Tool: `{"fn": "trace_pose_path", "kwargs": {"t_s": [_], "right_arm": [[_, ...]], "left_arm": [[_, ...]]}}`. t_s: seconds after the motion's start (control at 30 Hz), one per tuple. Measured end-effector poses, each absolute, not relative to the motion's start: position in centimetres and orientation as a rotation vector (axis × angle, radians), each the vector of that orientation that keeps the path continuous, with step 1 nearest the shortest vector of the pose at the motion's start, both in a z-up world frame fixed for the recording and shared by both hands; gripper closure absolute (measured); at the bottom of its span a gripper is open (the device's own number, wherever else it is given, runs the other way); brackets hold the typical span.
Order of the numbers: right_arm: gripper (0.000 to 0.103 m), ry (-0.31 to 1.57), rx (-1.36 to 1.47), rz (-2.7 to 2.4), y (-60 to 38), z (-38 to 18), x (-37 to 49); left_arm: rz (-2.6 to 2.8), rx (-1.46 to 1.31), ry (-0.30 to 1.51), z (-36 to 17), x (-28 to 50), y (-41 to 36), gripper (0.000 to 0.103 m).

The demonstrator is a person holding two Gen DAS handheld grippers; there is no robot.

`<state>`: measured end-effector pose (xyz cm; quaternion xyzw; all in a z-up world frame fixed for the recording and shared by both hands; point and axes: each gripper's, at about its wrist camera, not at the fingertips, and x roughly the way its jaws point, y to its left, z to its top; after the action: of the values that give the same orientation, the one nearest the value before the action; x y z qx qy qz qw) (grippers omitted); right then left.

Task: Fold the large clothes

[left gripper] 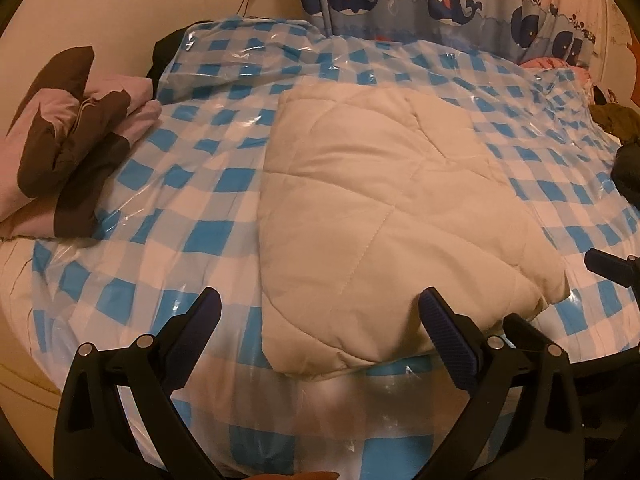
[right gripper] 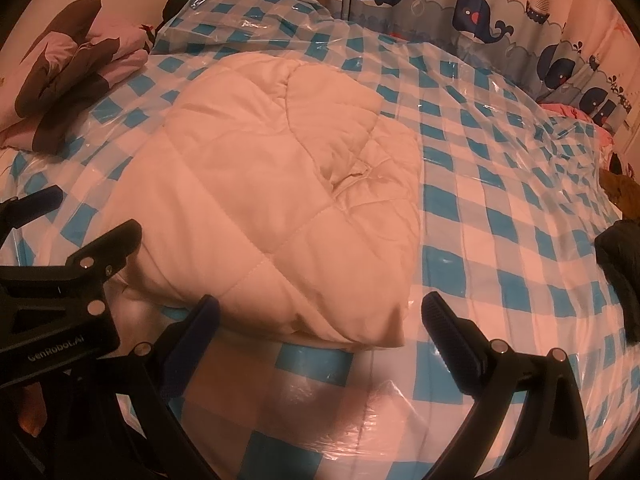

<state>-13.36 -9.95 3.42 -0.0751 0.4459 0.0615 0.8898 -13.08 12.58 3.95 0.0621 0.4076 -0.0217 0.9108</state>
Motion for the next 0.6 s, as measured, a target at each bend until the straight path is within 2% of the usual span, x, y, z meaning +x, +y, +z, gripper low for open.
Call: {"fn": "trace_pose_path", "kwargs": {"t_s": [0.3,0.5,0.6], "right_arm": [[0.007,0.927,-0.155,0.126,-10.0,3.3,-13.5],[0.007,0.927,-0.151,0.128,-10.2,3.4,-13.5],[0.007,0.921,-0.148,0.126,-10.4,3.5,-13.4]], "left_arm": [[-0.063,0.112,0.831,4.3,-13.7,12.2,0.008],[-0.125,0.091,0.662,5.7,-15.4,12.3,0.008],[-0.116,0.086,0.679,5.6,-15.0,12.5,0.008]]}}
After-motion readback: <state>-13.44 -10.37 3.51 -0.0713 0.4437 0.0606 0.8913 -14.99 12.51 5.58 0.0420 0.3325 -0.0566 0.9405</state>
